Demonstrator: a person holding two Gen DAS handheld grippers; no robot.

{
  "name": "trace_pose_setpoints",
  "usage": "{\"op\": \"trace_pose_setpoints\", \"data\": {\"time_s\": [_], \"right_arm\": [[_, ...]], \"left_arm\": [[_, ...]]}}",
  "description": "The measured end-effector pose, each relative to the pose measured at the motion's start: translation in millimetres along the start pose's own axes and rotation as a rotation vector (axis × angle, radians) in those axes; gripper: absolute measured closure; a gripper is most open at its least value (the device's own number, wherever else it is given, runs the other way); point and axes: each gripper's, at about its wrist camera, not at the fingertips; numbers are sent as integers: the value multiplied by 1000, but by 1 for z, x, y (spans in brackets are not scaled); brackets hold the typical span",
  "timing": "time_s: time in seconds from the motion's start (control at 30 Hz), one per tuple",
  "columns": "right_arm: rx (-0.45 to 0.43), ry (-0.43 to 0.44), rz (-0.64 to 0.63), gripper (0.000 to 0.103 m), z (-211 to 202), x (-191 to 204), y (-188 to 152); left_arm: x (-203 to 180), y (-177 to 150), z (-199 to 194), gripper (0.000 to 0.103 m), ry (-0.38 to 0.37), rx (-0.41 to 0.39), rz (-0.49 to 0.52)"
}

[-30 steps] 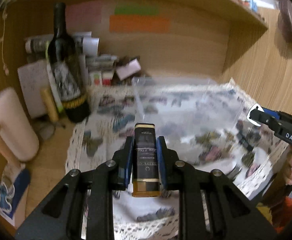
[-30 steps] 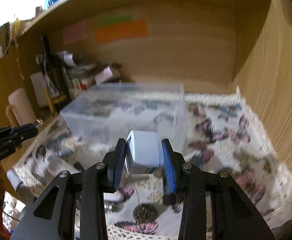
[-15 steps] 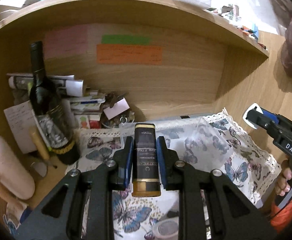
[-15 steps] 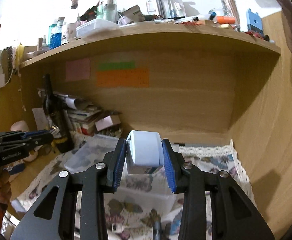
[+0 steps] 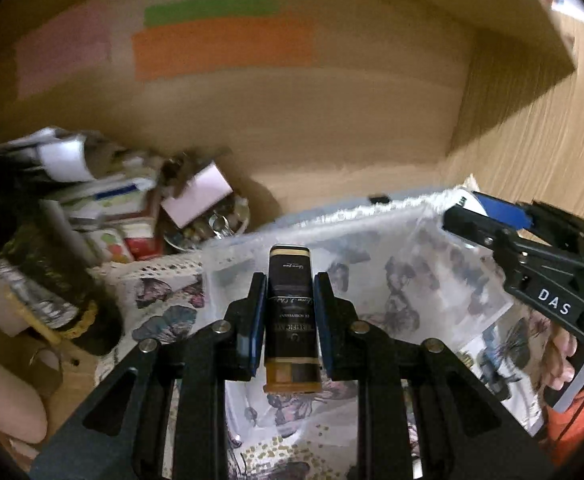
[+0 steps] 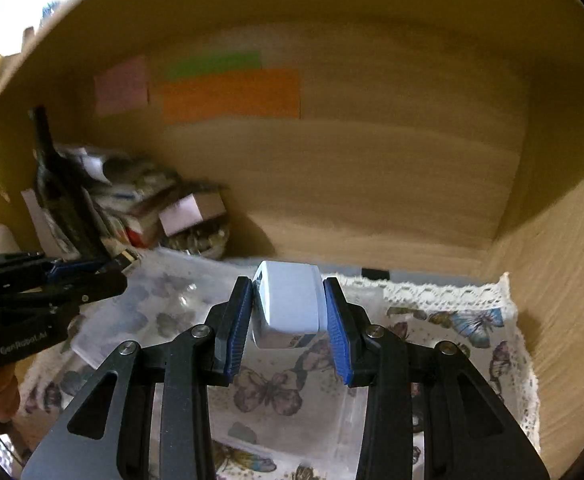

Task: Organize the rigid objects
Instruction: 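Carry both items over the clear box and open both tools to drop them, then grasp the white handheld device with the left tool while the right tool approaches the black plug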

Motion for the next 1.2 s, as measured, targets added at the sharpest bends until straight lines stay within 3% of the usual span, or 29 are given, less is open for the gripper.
{"op": "trace_pose_setpoints", "data": {"time_s": [0.2, 0.57, 0.7, 0.73, 0.77, 0.97, 1.03, 1.2], "right_arm": [[113, 46, 46, 70, 34, -6, -13], [212, -22, 14, 70, 64, -11, -24], [195, -35, 3, 65, 59, -6, -22], [184, -32, 3, 58, 56, -5, -21], [171, -31, 3, 52, 51, -3, -20], [81, -25, -3, 40, 12, 3, -14], [44, -34, 4, 36, -1, 4, -12], [-15, -36, 10, 31, -35, 11, -17]], "left_arm": [[-8, 1, 30, 80, -13, 56, 50], [-9, 2, 64, 80, -17, 128, 55], [-9, 1, 61, 58, -13, 124, 47], [-9, 0, 57, 52, -4, 114, 47], [-9, 0, 54, 51, 3, 105, 47], [-10, -1, 22, 32, 14, 45, 24], [-9, -4, 11, 15, 20, 28, 0], [-5, -18, -16, 5, 52, 4, -52]]}}
Point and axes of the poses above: each gripper's, at about its wrist camera, not at the fingertips, and z roughly the way its jaws point, x to its left, y to its top, and after that the axes turned 5 degrees about y, right-handed
